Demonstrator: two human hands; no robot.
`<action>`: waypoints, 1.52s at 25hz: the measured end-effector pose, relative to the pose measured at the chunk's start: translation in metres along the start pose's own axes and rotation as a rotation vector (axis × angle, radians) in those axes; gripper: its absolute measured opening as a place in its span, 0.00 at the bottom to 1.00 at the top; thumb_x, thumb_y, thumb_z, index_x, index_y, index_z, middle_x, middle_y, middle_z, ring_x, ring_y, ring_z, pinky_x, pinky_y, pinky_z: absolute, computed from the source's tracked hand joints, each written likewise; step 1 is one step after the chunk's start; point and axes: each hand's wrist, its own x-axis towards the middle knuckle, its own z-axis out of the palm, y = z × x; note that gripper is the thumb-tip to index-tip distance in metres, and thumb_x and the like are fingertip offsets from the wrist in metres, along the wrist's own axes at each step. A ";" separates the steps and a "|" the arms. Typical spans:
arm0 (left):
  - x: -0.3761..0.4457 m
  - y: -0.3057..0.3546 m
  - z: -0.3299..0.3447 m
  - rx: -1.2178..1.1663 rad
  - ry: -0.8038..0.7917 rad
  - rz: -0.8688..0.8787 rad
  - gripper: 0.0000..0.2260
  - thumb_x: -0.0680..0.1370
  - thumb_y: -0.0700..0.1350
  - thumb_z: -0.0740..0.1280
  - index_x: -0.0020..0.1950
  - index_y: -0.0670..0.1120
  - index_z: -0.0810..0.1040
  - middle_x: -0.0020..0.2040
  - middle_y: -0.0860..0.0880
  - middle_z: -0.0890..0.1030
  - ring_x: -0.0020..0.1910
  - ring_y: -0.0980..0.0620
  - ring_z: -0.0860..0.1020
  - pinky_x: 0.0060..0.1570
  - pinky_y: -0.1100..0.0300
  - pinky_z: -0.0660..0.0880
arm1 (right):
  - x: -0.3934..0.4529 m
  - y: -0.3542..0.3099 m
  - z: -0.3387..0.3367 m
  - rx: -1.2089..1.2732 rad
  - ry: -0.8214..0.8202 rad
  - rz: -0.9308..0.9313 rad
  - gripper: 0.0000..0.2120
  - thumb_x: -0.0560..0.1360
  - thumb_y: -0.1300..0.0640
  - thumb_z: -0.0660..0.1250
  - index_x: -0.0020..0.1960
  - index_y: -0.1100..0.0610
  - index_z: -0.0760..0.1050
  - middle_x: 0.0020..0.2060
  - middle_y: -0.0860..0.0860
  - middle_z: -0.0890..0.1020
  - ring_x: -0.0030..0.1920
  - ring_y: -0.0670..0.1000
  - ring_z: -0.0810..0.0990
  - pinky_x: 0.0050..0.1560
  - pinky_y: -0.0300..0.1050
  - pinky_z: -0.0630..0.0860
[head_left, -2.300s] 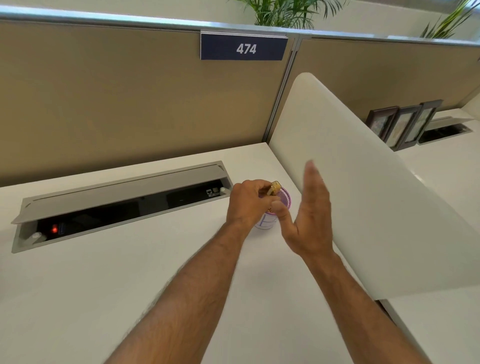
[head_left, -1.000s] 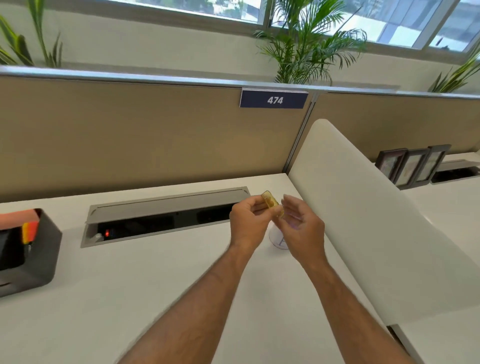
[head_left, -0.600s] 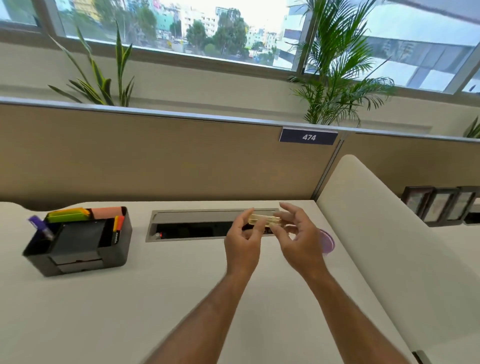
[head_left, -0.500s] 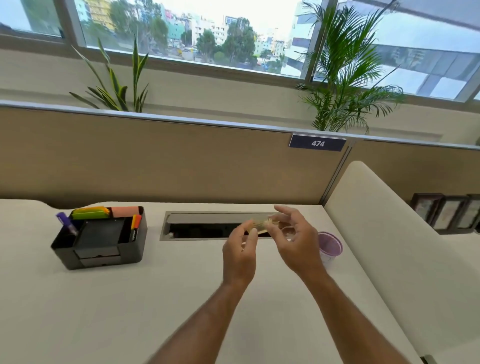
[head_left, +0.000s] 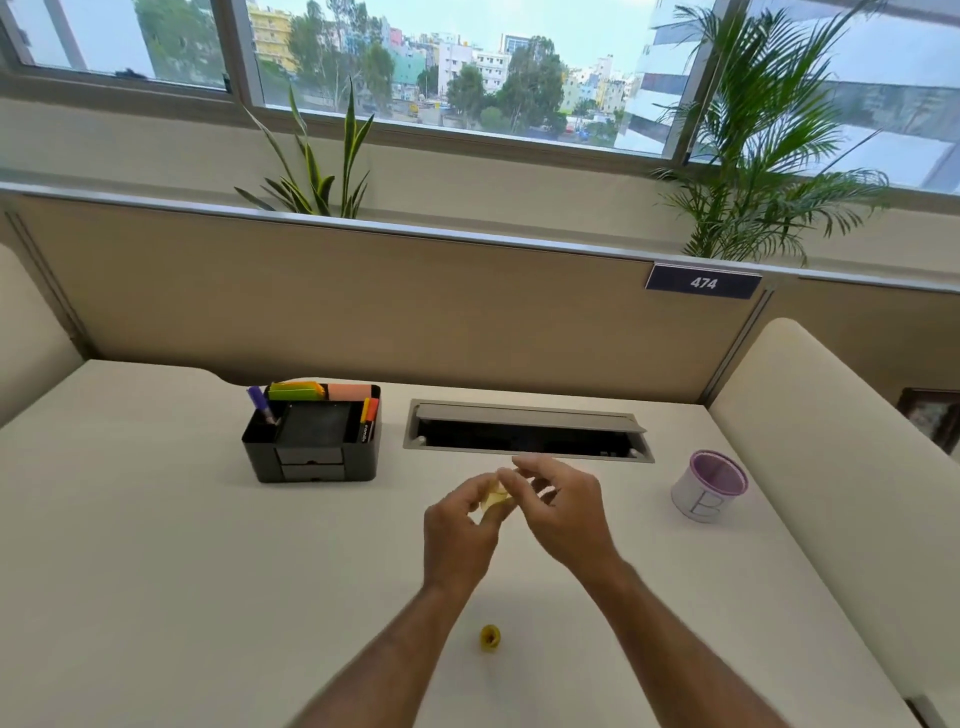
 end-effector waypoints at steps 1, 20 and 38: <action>-0.004 -0.007 -0.008 0.005 0.003 -0.024 0.16 0.72 0.50 0.76 0.58 0.51 0.82 0.51 0.59 0.84 0.49 0.59 0.82 0.47 0.70 0.78 | -0.010 0.004 0.008 0.025 0.009 0.055 0.11 0.76 0.48 0.70 0.54 0.53 0.84 0.44 0.44 0.86 0.42 0.42 0.83 0.40 0.34 0.79; -0.061 -0.054 -0.064 0.063 0.037 -0.268 0.18 0.68 0.47 0.80 0.56 0.47 0.84 0.47 0.54 0.86 0.45 0.58 0.83 0.44 0.73 0.75 | -0.108 0.037 0.056 -0.429 -0.462 -0.060 0.17 0.77 0.63 0.62 0.63 0.54 0.79 0.52 0.53 0.81 0.52 0.53 0.79 0.52 0.47 0.78; -0.069 -0.020 -0.049 0.031 0.021 -0.072 0.09 0.69 0.50 0.78 0.48 0.57 0.85 0.38 0.68 0.83 0.41 0.62 0.82 0.37 0.70 0.78 | -0.065 -0.048 0.031 0.256 -0.020 0.186 0.10 0.65 0.61 0.80 0.40 0.53 0.81 0.43 0.45 0.87 0.47 0.45 0.86 0.47 0.44 0.83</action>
